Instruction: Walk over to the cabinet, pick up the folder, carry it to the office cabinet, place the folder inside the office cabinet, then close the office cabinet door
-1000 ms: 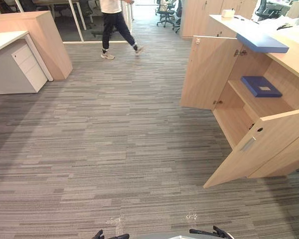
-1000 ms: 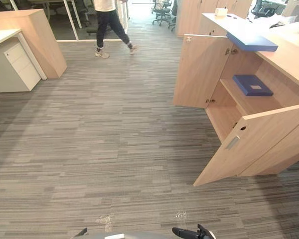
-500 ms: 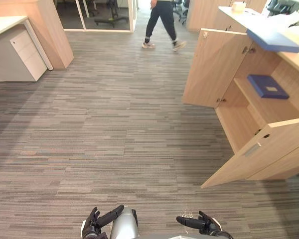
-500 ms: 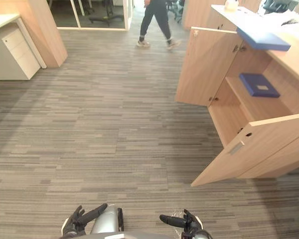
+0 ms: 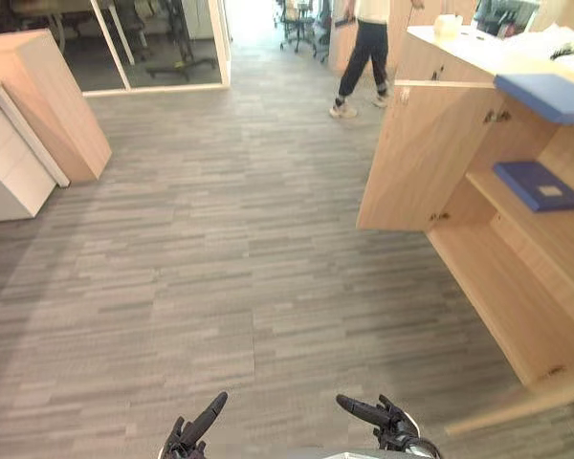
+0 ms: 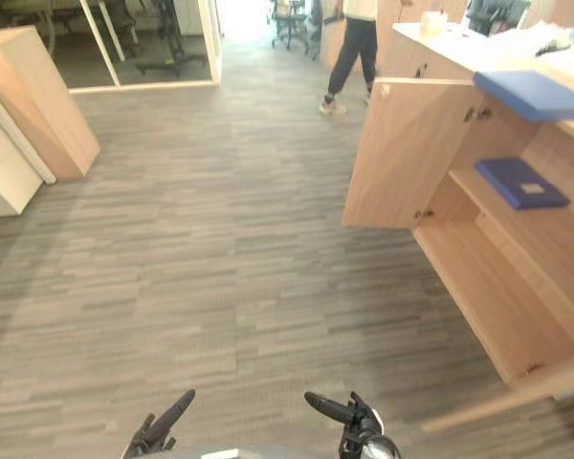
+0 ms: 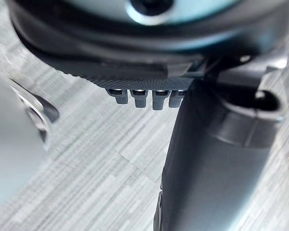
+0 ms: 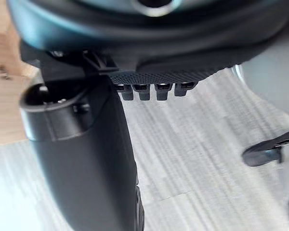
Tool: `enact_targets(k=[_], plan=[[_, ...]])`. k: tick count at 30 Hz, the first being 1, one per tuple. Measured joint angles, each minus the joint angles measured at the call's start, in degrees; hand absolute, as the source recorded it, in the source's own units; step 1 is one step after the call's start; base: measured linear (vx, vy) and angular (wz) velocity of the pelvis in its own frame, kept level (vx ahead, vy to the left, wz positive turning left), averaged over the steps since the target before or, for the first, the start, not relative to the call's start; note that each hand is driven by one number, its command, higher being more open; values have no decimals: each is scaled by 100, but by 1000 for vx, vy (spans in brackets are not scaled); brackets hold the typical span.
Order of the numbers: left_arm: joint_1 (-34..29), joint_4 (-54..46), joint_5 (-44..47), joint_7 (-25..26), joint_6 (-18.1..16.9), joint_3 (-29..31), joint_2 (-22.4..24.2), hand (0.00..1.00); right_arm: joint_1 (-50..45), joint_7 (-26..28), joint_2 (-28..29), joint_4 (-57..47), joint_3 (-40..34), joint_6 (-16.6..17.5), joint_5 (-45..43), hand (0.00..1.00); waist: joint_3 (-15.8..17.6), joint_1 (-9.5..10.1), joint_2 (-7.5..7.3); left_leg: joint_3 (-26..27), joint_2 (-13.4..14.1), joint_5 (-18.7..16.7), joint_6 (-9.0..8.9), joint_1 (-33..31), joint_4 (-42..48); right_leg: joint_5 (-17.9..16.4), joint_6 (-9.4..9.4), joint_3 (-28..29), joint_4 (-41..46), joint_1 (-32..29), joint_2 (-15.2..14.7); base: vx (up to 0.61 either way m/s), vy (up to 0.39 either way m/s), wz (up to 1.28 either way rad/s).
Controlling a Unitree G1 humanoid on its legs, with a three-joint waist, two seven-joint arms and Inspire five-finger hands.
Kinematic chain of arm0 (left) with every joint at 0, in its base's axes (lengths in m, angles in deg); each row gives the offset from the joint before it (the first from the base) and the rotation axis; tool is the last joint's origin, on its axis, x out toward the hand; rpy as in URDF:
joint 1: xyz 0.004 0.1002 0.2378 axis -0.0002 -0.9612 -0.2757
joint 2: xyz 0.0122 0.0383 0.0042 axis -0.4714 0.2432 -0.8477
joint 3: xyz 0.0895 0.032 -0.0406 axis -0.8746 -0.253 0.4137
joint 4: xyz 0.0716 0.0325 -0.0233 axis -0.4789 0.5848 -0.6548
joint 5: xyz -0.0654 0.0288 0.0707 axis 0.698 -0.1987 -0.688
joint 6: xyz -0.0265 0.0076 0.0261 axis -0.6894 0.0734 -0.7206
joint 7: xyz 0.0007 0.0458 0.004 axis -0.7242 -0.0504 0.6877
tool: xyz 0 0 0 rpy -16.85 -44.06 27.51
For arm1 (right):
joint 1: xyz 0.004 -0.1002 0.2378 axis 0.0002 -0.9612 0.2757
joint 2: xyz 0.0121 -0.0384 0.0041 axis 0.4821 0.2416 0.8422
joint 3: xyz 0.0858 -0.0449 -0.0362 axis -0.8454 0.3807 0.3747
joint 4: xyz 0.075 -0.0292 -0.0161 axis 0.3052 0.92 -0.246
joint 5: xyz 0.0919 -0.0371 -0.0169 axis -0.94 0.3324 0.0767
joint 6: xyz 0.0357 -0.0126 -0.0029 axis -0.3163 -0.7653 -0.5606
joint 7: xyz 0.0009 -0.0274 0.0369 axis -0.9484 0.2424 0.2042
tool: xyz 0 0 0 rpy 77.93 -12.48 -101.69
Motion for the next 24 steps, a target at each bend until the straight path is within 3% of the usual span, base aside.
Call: enact_targets(k=[2,3,4,7,8,9,10,12,13,15,16,17,19,21,22,24], plan=[[91,94,-163,40,-17,-5,-1,100,24,3,29,-119,122,77,-69,100,33,-44,34,-131,103,-75,-41,497,-231,-718,114,-467,-34,-490,293,435,67,11],[130,155,-165,51,-19,-7,0,100,33,5,43,-154,132,106,-137,100,54,-92,64,-181,155,-141,-49,581,-241,-881,156,-610,-208,-575,412,317,-57,28],[192,232,-165,70,-10,-36,4,100,111,-1,59,-190,130,180,-201,100,152,-163,120,-235,265,-215,-46,794,-283,-1103,255,-954,-890,-610,646,235,-71,28],[274,210,-179,81,-22,-124,10,100,132,-20,77,-250,128,232,-212,100,248,-176,132,-306,390,-507,-162,1088,-386,-1065,329,-1655,-2786,-647,973,250,-130,31],[279,182,-182,111,-28,-97,2,100,155,-55,107,-225,118,217,-221,100,289,-151,67,-327,392,-668,-296,1213,-371,-793,236,-1873,-3606,-652,1067,310,-236,22],[271,180,-187,144,-25,-72,13,100,153,-64,101,-207,97,241,-228,100,300,-166,65,-372,417,-833,-347,1282,-302,-579,0,-1893,-3666,-656,1070,361,-269,11],[271,182,-189,186,-18,-14,84,100,154,-66,56,-207,96,255,-224,100,313,-175,134,-425,514,-958,-366,1325,-244,-582,-179,-1940,-3509,-653,1107,402,-275,15],[233,173,-198,270,-3,371,360,100,184,-66,-9,-136,-19,240,-304,100,192,-233,442,-479,991,-1084,-483,1342,176,-1267,-97,-2195,-3248,-510,1499,523,-294,12],[253,155,-202,273,12,460,379,100,183,-77,-5,-139,-29,231,-385,100,194,-235,441,-483,1053,-1091,-494,1243,400,-1300,-128,-2212,-3269,-476,1546,566,-344,0],[322,49,-266,386,19,1048,529,100,193,-106,37,-157,-88,179,-753,100,266,-258,513,-544,1583,-966,-509,380,2649,-1393,-218,-2231,-3645,-79,1963,475,-308,-29],[275,23,-277,449,52,1253,532,100,209,-139,52,-136,-190,177,-964,100,315,-207,583,-757,1946,-570,-571,-251,4210,-1471,-305,-2114,-3885,230,2334,503,-209,-91],[214,-22,-194,529,49,1331,534,100,216,-210,59,-75,-248,178,-1138,100,368,-107,620,-824,2132,-586,-624,-627,5211,-1576,-360,-1894,-4019,512,2604,583,-165,-103],[145,-70,-146,617,51,1358,532,100,282,-292,53,92,-245,163,-1281,100,451,-102,462,-885,2089,-643,-692,-1151,5734,-1709,-324,-1638,-4221,896,2727,561,-64,-79],[101,-227,-125,635,74,1336,509,100,273,-355,65,169,-228,116,-1307,100,481,-99,294,-877,2003,-708,-722,-1670,5528,-1733,-247,-1415,-4538,1236,2783,397,-8,-63],[61,-357,-106,693,54,1292,520,100,279,-399,58,251,-225,109,-1308,100,497,-61,215,-880,1954,-741,-728,-1915,5152,-1717,-194,-1241,-4720,1440,2790,416,67,-80],[45,-400,-113,715,46,1181,507,100,277,-455,30,309,-149,100,-1308,100,519,44,194,-1014,1802,-840,-760,-2114,4165,-1694,-147,-927,-4965,1703,2738,461,131,-85]])
